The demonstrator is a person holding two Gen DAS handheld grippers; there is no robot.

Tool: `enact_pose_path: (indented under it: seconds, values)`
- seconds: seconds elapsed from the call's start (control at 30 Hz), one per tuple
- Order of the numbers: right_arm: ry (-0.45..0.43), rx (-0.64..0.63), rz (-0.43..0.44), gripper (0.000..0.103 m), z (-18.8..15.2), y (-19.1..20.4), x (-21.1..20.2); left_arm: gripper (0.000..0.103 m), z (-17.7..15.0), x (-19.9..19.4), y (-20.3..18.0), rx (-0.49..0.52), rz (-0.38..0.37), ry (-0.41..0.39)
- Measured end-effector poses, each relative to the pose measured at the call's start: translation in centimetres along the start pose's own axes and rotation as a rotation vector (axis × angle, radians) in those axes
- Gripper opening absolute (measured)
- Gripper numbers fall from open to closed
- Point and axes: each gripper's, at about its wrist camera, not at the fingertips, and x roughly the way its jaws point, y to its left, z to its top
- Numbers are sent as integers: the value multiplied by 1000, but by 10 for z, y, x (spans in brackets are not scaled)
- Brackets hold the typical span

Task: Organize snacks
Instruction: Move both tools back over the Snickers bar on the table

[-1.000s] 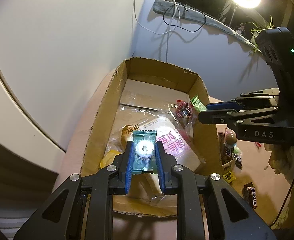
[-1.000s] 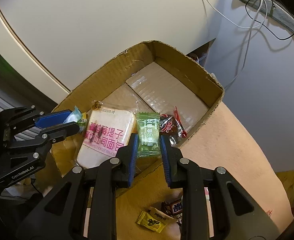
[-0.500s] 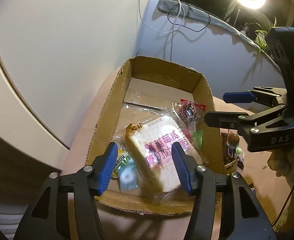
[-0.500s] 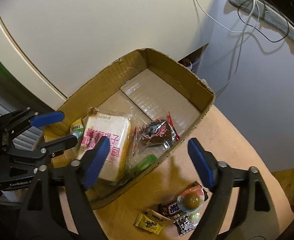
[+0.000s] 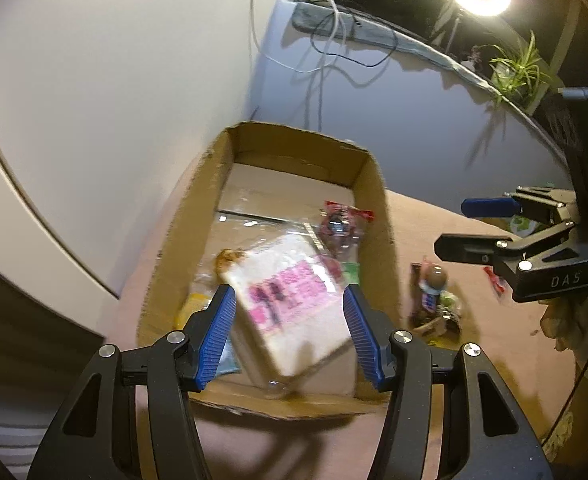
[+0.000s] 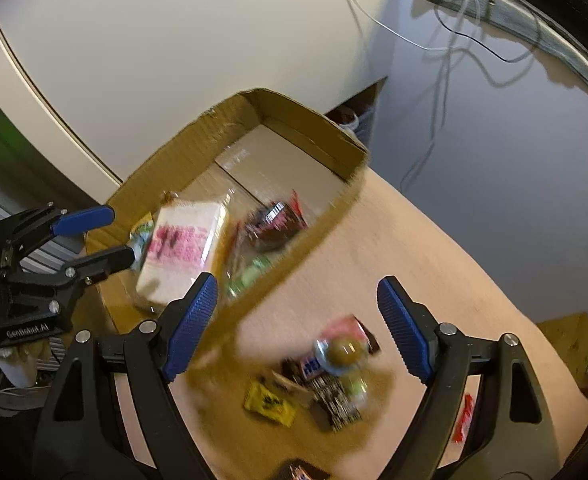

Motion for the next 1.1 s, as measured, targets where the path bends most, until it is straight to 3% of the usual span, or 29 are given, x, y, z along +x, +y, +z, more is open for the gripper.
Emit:
enact_pose_path:
  seconds: [0.5,0.73,0.9,1.1]
  values:
    - [74,194,-52,85,-101,-54,-34,55,-24,-1,-62,134,-116,44]
    - [153,215,-39,85,-141,-35,-23,54,-37,11,-99,232,-190,99]
    - [164,252,-19,85,-157,-21,-15,39,-43,23,-114,257,-230,145]
    - [179,288,-8,85,-167,-14,-4,37,-52,43,-122,260,-256,214]
